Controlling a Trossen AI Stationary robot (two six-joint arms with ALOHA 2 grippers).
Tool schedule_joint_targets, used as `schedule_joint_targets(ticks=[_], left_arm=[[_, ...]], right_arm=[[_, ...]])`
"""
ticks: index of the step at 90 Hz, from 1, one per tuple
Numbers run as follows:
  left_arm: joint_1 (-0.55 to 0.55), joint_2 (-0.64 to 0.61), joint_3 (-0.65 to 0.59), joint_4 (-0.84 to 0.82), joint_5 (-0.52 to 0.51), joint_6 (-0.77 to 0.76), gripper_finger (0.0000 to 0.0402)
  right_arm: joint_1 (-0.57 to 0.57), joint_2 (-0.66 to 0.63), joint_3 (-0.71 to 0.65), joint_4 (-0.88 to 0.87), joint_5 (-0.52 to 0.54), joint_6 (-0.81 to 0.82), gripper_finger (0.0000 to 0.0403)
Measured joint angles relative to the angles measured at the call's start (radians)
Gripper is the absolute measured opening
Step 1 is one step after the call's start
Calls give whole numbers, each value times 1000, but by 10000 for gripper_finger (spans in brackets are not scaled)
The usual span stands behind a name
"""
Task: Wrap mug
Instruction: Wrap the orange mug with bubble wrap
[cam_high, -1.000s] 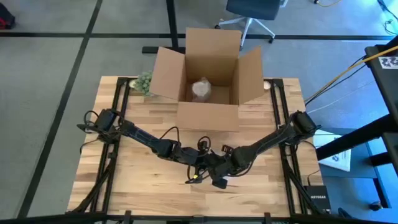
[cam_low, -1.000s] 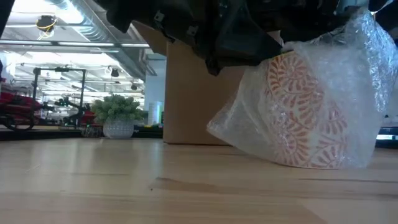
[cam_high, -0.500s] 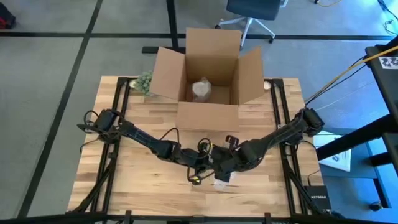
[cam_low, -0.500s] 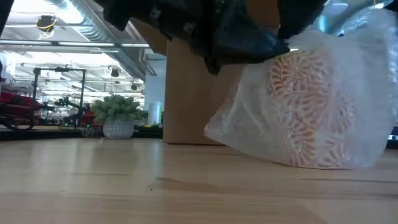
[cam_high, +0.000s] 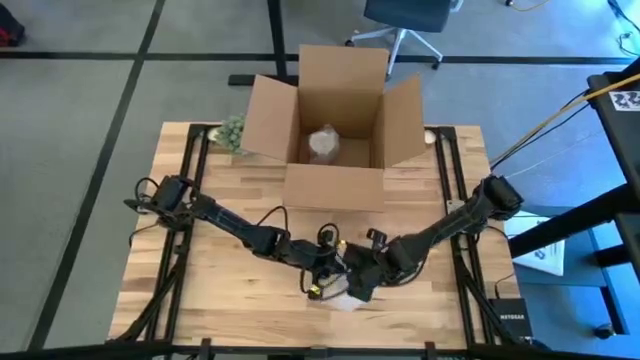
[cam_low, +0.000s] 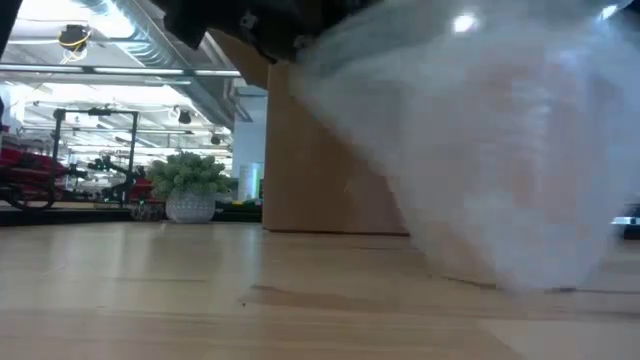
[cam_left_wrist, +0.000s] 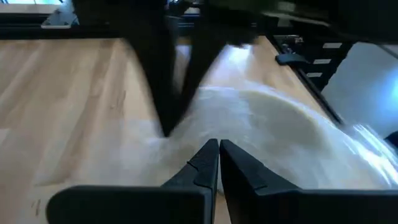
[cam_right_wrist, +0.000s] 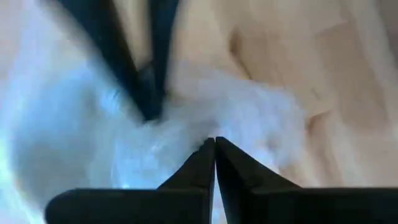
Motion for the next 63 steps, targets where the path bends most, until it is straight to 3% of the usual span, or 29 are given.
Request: schedule_joint_targets(ticks=[40, 63], left_arm=[[-10, -6, -2, -5, 2, 10, 0], [-38, -106, 1, -26, 4, 61, 0]], right_arm=[[10, -39, 38, -44, 31, 3, 0], [43, -44, 64, -114, 49, 33, 0]])
